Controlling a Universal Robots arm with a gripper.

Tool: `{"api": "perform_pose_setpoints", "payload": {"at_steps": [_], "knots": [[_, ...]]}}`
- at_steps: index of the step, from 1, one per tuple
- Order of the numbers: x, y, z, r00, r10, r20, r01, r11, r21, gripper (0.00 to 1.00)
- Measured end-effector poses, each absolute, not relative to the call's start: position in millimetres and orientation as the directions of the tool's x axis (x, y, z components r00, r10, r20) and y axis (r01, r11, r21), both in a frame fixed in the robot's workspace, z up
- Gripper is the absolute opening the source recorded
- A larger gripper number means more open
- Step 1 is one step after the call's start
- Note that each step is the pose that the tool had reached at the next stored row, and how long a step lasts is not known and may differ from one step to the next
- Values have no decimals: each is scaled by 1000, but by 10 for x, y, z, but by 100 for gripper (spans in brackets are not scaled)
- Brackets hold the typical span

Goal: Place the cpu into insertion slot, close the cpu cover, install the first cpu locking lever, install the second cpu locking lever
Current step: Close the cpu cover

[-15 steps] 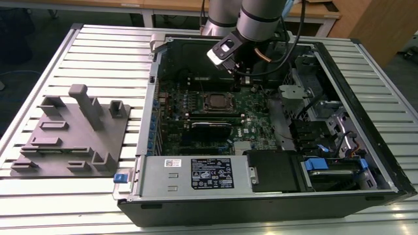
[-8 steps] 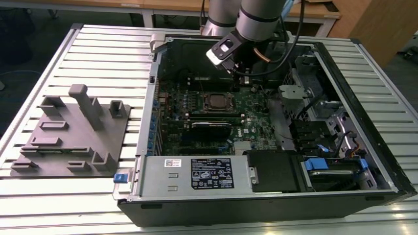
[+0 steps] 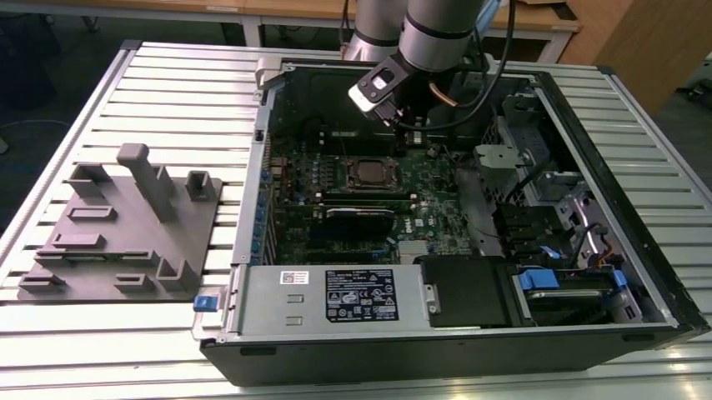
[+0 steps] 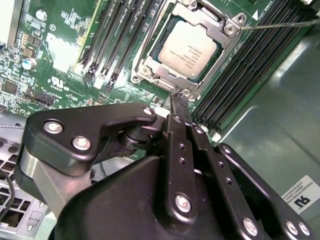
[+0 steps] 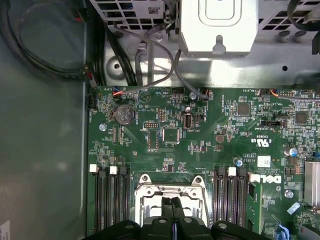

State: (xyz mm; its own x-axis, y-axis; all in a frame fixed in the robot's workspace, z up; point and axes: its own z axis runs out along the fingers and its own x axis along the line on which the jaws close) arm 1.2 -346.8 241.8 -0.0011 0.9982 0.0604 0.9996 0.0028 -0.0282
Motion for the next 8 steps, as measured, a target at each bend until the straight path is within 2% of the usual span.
{"api": "perform_pose_setpoints", "payload": {"at_steps": [8], "knots": [[-50, -3469, 2393, -1, 998, 60, 1000, 3, -25, 11]]}}
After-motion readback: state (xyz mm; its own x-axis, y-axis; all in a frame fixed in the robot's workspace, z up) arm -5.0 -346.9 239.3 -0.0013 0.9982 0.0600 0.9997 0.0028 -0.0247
